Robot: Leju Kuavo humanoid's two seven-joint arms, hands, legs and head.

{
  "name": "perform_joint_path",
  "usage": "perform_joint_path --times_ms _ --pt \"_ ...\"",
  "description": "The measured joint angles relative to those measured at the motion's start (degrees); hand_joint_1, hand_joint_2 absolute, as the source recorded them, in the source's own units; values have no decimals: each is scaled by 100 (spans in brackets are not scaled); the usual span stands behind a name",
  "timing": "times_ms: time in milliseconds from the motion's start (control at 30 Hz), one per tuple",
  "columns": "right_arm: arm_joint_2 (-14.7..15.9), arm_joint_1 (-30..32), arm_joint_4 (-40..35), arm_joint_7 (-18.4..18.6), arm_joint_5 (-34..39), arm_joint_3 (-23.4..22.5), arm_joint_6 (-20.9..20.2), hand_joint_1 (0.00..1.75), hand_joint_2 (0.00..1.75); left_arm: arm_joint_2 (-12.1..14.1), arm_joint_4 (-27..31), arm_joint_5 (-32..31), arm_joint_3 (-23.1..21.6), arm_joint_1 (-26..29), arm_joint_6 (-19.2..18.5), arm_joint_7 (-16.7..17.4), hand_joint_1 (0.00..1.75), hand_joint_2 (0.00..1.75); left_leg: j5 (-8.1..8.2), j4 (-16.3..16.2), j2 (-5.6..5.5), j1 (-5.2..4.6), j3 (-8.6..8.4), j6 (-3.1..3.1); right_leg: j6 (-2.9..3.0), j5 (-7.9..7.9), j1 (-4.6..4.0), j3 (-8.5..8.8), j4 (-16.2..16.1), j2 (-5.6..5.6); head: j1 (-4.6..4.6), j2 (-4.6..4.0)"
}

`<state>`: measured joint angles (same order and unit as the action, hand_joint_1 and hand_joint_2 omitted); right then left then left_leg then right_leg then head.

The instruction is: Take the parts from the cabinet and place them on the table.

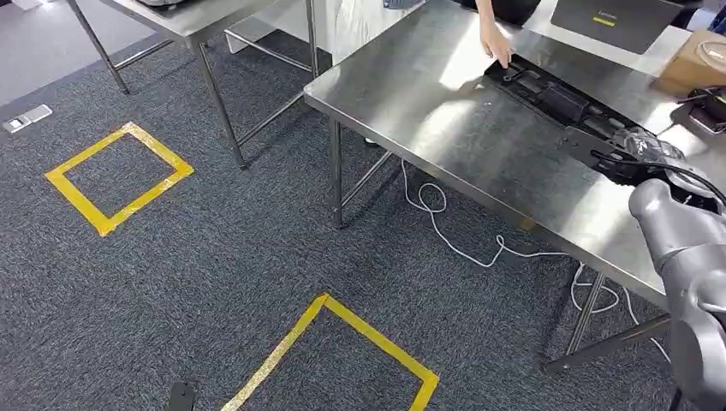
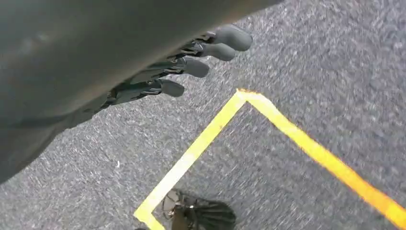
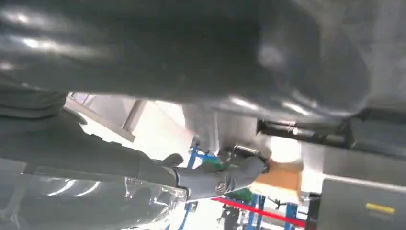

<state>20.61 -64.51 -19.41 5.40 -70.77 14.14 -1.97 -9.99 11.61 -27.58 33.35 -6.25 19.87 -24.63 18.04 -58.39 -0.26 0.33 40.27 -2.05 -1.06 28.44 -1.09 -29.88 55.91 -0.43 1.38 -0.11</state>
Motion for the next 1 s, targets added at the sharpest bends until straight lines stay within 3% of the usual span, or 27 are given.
perform_joint_path --times_ms 33,67,100,133,200,233,267,300,367,400,467,533,567,600,667,700,733,767,800,867,900,933,1000 --pt "-4 -5 -2 -11 0 -2 2 0 0 -9 0 -2 2 4 0 0 0 0 -38 55 -8 -13 -18 58 69 -68 22 18 -106 -1 7 0" --pt "-26 -3 -2 -24 -2 -2 2 0 0 9 0 -2 2 4 0 -2 0 0 45 -17 -1 13 49 71 115 -165 239 118 -192 -27 13 0" --pt "-64 -28 -4 -44 -18 -4 2 0 0 22 0 -2 2 9 0 -2 0 0 381 -284 -5 16 122 85 212 -243 214 97 -226 -20 13 0" --pt "-81 -40 -4 -70 -37 -4 -4 0 0 22 0 -2 2 15 0 -2 0 0 710 -701 -12 32 249 119 241 -287 209 74 -230 -27 31 0" --pt "-133 -32 -2 -127 -92 -2 -42 0 0 28 0 -2 0 18 -2 -2 0 0 1086 -1566 -8 90 509 219 184 -324 218 27 -226 -24 33 0" --pt "-147 -9 -2 -131 -112 -2 -44 0 0 35 -2 -2 2 19 -4 -2 0 0 1122 -1812 0 138 548 268 160 -339 230 10 -221 -23 22 0" --pt "-162 8 -2 -140 -133 0 -46 0 0 42 0 -2 2 19 -4 -2 0 0 1039 -1737 6 191 445 319 140 -350 255 -3 -205 -24 31 0" --pt "-175 19 -2 -140 -149 0 -50 0 0 48 0 -4 2 18 -9 -2 0 0 866 -1417 15 233 218 367 127 -353 286 -20 -173 -25 28 0" --pt "-190 19 -2 -140 -175 2 -52 0 0 59 0 -11 2 19 -13 -2 0 0 540 -446 80 321 -386 461 39 -298 319 -73 -50 -26 33 0" --pt "-188 15 -2 -140 -177 0 -50 0 0 50 -2 -13 2 14 -20 -2 0 0 626 -260 69 288 -543 488 -24 -266 294 -179 48 -22 64 0" --pt "-197 29 -2 -144 -184 2 -50 0 0 57 0 -22 2 16 -28 -4 0 0 659 -243 43 255 -430 358 -110 -283 223 -230 98 -22 28 0" --pt "-197 33 -2 -177 -201 2 -44 0 0 59 0 -22 4 15 -28 -9 0 0 608 -194 32 180 -392 227 -239 -329 223 -266 50 -42 28 0" --pt "-186 54 -2 -186 -201 2 -44 0 0 59 0 -22 4 15 -28 -11 0 0 550 -126 36 211 -410 136 -251 -274 281 -355 102 -38 33 0" --pt "-181 67 -2 -192 -214 4 -44 0 0 59 0 -22 4 11 -28 -13 0 0 510 -90 30 190 -400 73 -211 -127 281 -454 318 -21 0 0" --pt "-166 95 -2 -194 -219 4 -44 0 0 61 0 -22 7 12 -28 -13 0 0 471 -78 25 189 -343 17 -156 255 292 -869 1196 -8 -11 0" --pt "-164 124 0 -194 -227 4 -44 0 0 59 0 -22 9 18 -28 -13 0 0 462 -79 21 189 -324 8 -168 412 284 -1097 1666 9 -31 0" --pt "-166 151 0 -194 -234 4 -44 0 0 55 -2 -30 9 26 -28 -11 0 0 451 -80 8 180 -313 5 -203 455 272 -1206 1915 27 -35 0" --pt "-166 182 0 -194 -242 4 -44 0 0 48 -2 -46 9 28 -30 -11 0 0 442 -81 -2 170 -310 7 -234 397 270 -1168 1855 29 -28 0" --pt "-166 198 0 -192 -245 4 -44 0 0 48 -2 -48 9 27 -33 -11 0 0 435 -81 -11 165 -310 15 -269 255 269 -999 1549 29 -33 0" --pt "-164 181 -2 -192 -262 4 -44 0 0 50 -2 -55 9 24 -35 -9 0 0 414 -81 -27 161 -311 47 -306 -139 251 -411 460 29 -35 0" --pt "-157 158 -2 -192 -264 4 -44 0 0 46 -2 -55 9 24 -37 -9 0 0 397 -81 -26 162 -294 74 -237 -197 235 -204 26 29 -35 0" --pt "-164 149 -2 -192 -273 4 -44 0 0 42 -2 -57 9 21 -37 -9 0 0 377 -87 -32 131 -276 110 -195 -246 128 -184 32 36 -31 0" --pt "-157 146 -2 -190 -293 4 -44 0 0 39 -2 -61 9 31 -42 -7 0 0 338 -63 -32 134 -265 164 -142 -277 90 -229 36 37 -22 0"
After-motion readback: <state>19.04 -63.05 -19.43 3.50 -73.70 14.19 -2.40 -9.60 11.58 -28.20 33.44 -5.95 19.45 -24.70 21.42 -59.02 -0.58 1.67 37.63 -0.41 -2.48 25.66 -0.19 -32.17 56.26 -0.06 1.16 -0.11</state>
